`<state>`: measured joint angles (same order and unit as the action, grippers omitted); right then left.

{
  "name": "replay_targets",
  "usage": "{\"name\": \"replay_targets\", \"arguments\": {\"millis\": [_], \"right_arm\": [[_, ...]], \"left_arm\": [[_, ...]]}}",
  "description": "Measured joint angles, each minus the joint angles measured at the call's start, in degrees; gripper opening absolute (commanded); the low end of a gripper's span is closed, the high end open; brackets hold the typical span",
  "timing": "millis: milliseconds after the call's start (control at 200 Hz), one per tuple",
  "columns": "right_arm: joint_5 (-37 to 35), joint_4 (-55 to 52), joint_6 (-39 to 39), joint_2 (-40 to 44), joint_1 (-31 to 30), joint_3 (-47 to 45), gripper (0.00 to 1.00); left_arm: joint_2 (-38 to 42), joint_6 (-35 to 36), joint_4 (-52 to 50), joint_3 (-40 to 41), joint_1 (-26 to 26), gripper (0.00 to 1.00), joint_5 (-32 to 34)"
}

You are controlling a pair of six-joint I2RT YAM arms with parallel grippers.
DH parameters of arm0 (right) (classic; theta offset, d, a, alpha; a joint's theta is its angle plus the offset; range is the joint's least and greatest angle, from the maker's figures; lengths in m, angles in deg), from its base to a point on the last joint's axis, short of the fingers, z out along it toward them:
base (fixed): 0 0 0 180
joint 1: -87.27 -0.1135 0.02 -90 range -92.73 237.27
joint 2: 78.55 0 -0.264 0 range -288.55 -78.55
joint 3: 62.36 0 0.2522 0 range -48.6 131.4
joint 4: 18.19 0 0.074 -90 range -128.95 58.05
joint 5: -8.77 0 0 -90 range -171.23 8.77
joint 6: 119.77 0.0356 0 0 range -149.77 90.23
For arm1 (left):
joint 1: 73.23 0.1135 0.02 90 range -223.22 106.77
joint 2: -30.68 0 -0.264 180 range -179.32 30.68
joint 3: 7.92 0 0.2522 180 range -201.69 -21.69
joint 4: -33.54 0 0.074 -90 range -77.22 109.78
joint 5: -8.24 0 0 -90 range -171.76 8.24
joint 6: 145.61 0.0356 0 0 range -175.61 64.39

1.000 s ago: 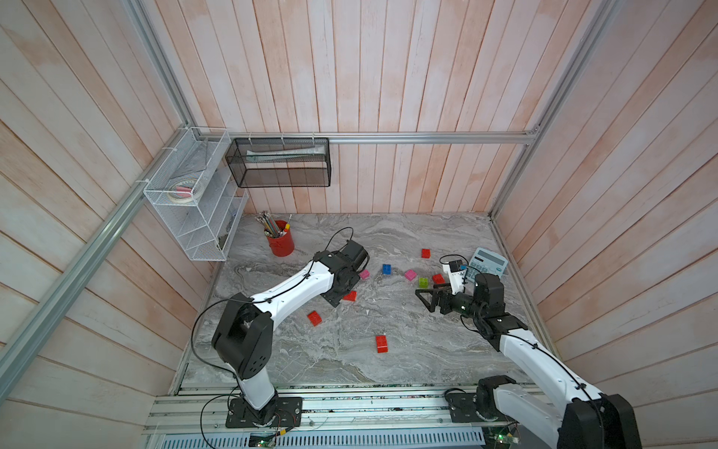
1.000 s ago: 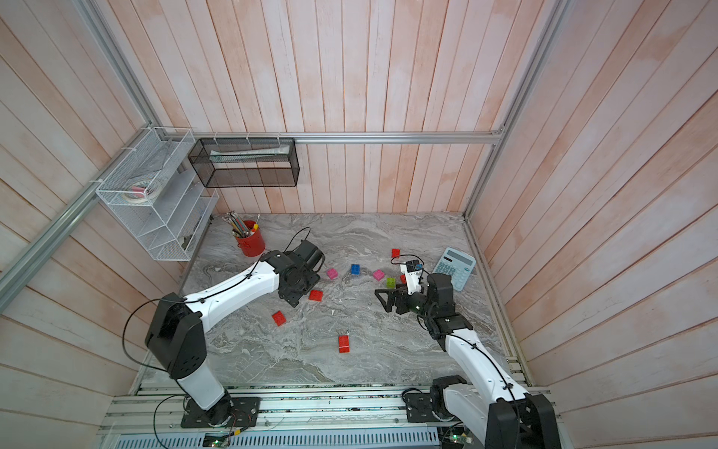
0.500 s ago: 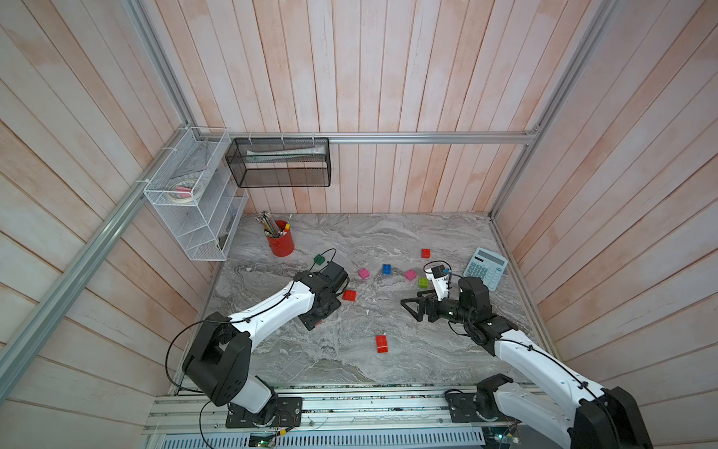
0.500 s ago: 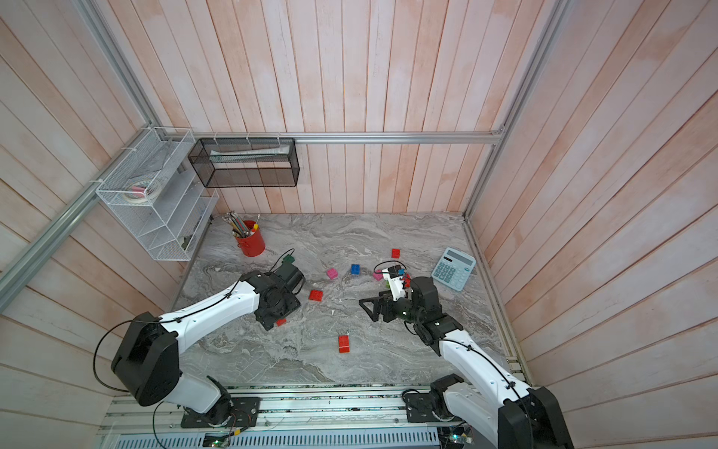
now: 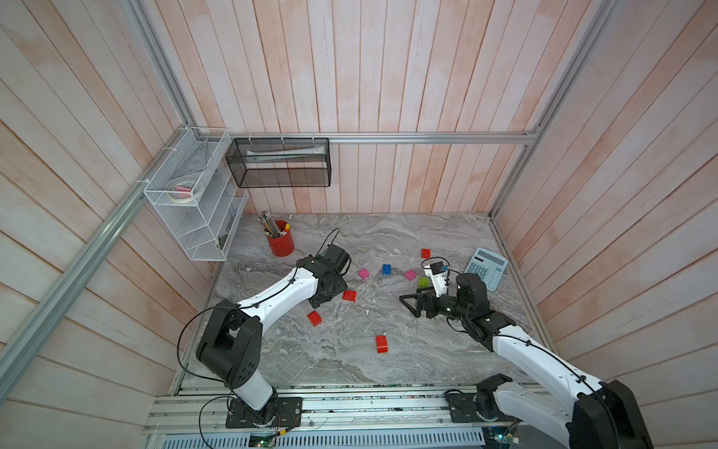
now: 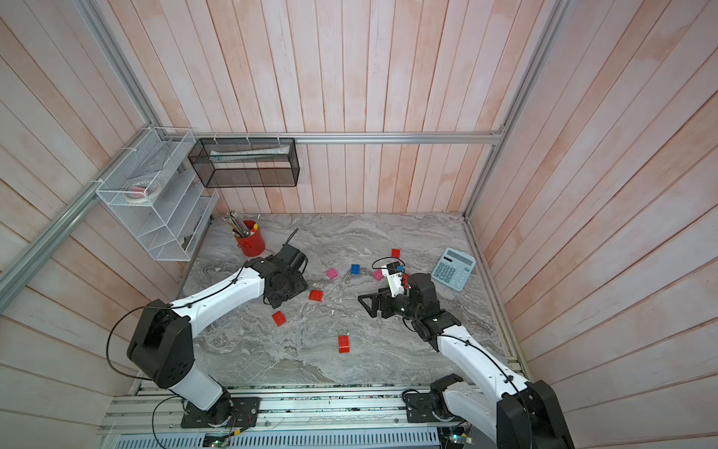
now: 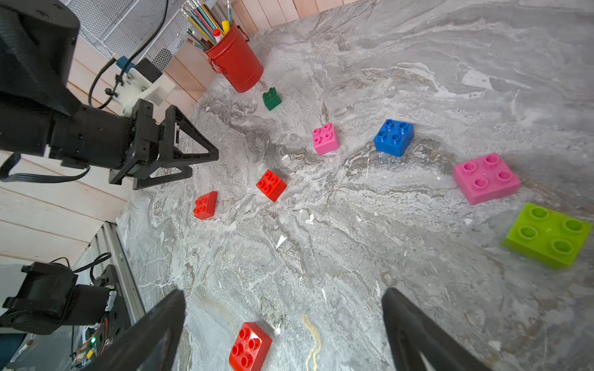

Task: Assemble the letter s with lego
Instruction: Pick up the lego brick from the center of the board.

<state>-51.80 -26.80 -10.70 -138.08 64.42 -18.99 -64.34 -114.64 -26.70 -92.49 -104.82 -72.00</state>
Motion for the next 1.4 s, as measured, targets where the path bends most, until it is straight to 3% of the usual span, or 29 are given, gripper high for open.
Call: {"name": "replay_targets", "arguments": {"millis": [510, 700, 1005, 1195, 1400], "right_arm": [[-2.0, -1.0, -0.2, -1.9, 0.0, 1.8, 0.97], [-2.6, -1.5, -0.4, -2.6, 0.0, 3.5, 0.97], [-2.8, -2.4, -0.7, -2.6, 0.0, 3.8, 0.96], [-3.0, -2.8, -0.7, -2.9, 0.0, 3.9, 0.96], [-3.1, -3.8, -0.7, -3.0, 0.0, 4.2, 0.97]], "left_arm": [[-10.8, 20.0, 6.7, -10.7, 8.1, 0.79, 0.1], [-15.8, 32.9, 11.3, -13.3, 10.7, 0.77, 0.5], [-18.3, 59.3, 16.1, -16.5, 19.1, 0.68, -9.9], [-22.7, 68.9, 15.5, -23.0, 20.7, 0.67, -15.8], [-26.4, 75.3, 13.3, -26.3, 20.8, 0.66, -17.6]]}}
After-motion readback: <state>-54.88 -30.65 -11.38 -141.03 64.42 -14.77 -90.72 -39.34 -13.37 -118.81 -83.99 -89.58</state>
